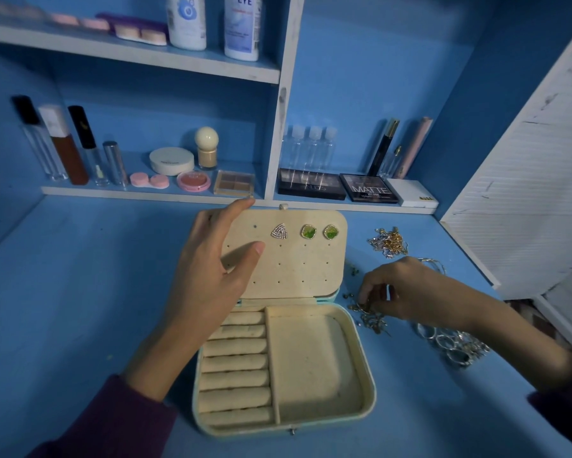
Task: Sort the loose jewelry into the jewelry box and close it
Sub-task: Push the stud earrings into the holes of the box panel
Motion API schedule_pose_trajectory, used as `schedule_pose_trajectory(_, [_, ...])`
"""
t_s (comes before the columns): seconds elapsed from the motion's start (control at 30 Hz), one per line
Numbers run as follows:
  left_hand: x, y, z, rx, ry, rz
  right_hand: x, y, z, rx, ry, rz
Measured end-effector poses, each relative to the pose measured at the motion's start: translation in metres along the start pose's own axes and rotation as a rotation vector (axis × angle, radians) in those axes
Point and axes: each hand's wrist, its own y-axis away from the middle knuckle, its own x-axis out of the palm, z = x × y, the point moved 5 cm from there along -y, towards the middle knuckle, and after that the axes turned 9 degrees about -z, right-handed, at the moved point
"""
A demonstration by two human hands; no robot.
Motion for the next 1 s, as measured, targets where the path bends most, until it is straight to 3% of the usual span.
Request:
schedule_pose_trajectory(0.43, [0.001,0.0,0.001,-0.003,0.018,0.002,-0.015,0.001,0.002,0.002,-0.127,-0.052])
schedule_pose_trajectory(0.77, [0.0,0.0,-0.002,0.007,0.012,-0.001,-0.013,0.004,-0.006,0.375,-0.936,-0.095])
schedule_pose_trajectory(1.0, [0.0,-0.001,0.001,-0.011,0.013,0.007,-0.008,0.003,-0.006,0.43,-0.962,-0.065])
